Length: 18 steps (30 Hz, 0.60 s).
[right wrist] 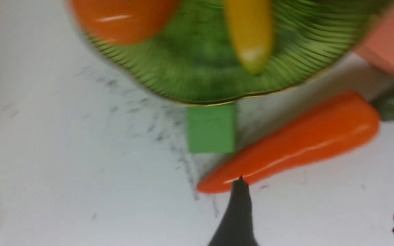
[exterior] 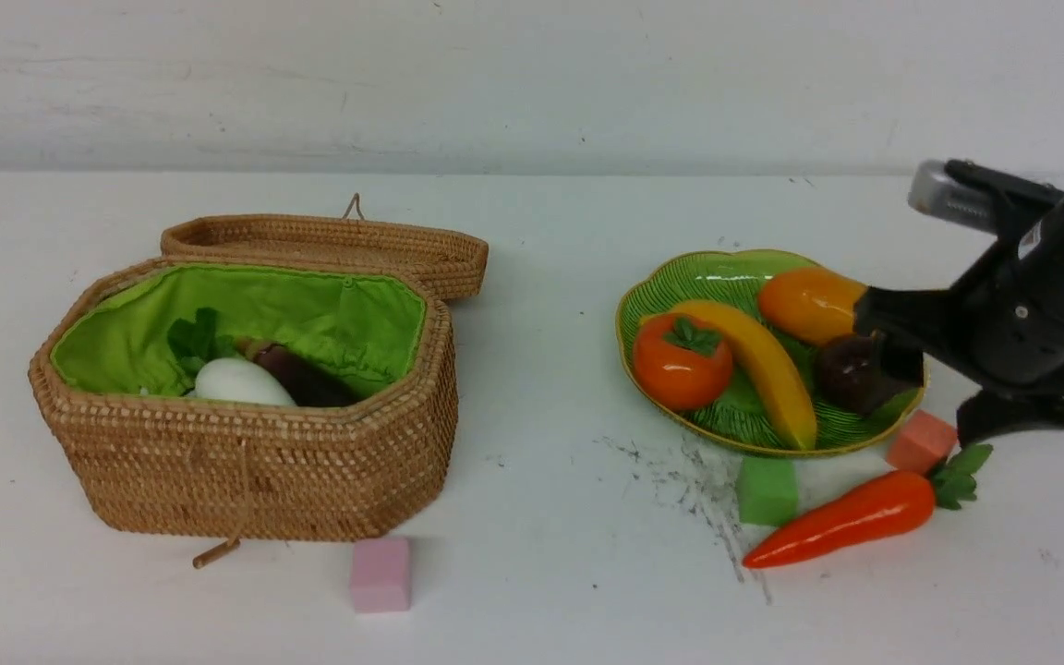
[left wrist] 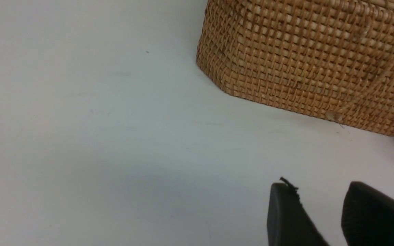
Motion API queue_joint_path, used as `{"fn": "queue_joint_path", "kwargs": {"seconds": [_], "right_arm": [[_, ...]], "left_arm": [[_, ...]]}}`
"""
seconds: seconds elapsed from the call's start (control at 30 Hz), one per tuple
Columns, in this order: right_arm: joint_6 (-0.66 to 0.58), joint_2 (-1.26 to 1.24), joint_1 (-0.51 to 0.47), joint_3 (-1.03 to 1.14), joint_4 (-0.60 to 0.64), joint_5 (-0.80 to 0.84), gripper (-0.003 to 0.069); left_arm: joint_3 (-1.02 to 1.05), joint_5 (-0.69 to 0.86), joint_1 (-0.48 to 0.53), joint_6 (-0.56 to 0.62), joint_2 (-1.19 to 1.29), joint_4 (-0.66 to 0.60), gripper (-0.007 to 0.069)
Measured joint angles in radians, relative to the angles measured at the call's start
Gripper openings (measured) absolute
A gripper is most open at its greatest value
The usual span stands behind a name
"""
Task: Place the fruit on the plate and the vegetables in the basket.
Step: Use the right arm to grab a carrot and put it into the left basket
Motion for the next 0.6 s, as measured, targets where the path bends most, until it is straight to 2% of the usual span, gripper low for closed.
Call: {"fn": "queue_joint_path", "kwargs": {"seconds": [0.13,0.3,0.43,0.6], "right_arm": [[0.262,0.039,0.000,0.001,-0.093,0.000,0.0604],[0.559,0.098,0.000,0.007,-0.104,-0.005,0.0593],[0.659,0.138,0.000,0.008,-0.097,-0.015,0.0587],[0.698,0.195,0.000,0.008,-0.088,-0.043,0.0584]], "left_arm": [[0.000,0.000,0.000,0.000,0.000,0.000,0.0238],[0.000,0.000,0.000,0.000,0.000,0.000,0.0238],[0.000,0.000,0.000,0.000,0.000,0.000,0.0238],[0.000,0.000,0.000,0.000,0.000,0.000,0.0238]]}}
